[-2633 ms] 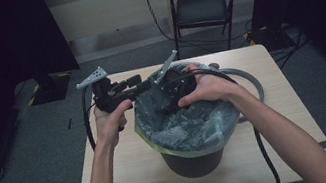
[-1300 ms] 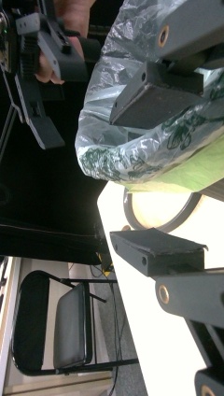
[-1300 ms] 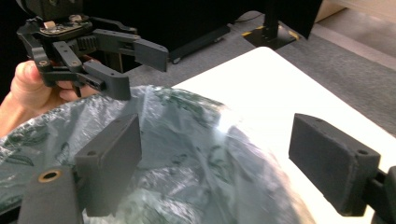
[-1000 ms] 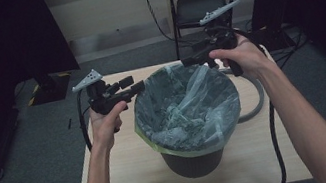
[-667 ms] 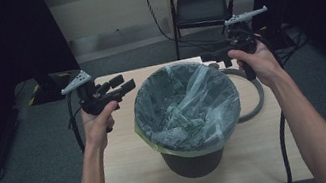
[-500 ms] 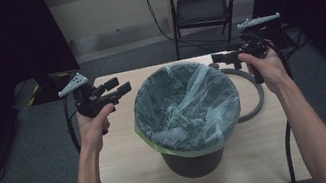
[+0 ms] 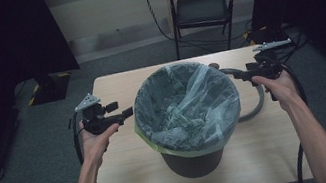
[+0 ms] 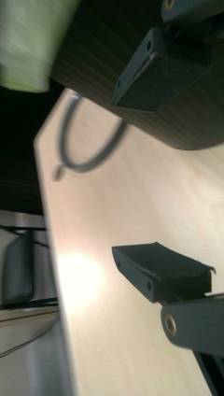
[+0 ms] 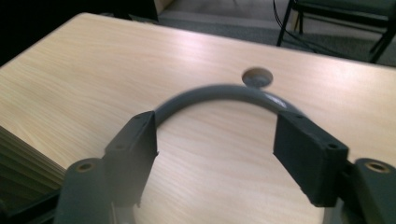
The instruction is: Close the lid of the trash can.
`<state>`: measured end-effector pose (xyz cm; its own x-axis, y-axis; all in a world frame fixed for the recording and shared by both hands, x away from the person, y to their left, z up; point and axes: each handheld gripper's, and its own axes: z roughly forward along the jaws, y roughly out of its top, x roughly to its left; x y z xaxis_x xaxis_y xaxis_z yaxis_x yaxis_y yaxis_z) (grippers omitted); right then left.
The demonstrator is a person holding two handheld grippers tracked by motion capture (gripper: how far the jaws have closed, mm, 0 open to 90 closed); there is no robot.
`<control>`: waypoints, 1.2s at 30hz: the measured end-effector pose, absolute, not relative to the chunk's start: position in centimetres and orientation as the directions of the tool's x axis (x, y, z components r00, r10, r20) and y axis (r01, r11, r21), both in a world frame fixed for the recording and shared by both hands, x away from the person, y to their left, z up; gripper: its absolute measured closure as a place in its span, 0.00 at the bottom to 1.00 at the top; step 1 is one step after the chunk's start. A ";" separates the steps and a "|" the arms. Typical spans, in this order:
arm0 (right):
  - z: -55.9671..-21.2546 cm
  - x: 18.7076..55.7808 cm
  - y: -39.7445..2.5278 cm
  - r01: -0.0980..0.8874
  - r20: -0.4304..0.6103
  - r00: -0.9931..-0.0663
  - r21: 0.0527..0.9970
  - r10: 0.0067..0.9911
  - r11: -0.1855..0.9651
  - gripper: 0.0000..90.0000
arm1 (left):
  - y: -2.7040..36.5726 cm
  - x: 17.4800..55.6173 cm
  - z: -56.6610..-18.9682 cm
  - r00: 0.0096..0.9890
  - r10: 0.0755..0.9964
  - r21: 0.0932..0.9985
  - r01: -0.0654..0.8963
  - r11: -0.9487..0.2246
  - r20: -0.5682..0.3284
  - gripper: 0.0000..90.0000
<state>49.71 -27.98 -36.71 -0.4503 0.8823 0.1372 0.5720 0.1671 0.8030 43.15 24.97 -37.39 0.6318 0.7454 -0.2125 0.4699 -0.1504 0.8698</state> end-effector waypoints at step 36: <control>-46.9 51.1 -32.7 0.857 0.051 -0.115 0.510 0.992 0.074 0.76 | 24.1 39.0 -49.5 0.468 0.884 0.693 0.640 -0.332 -0.009 0.22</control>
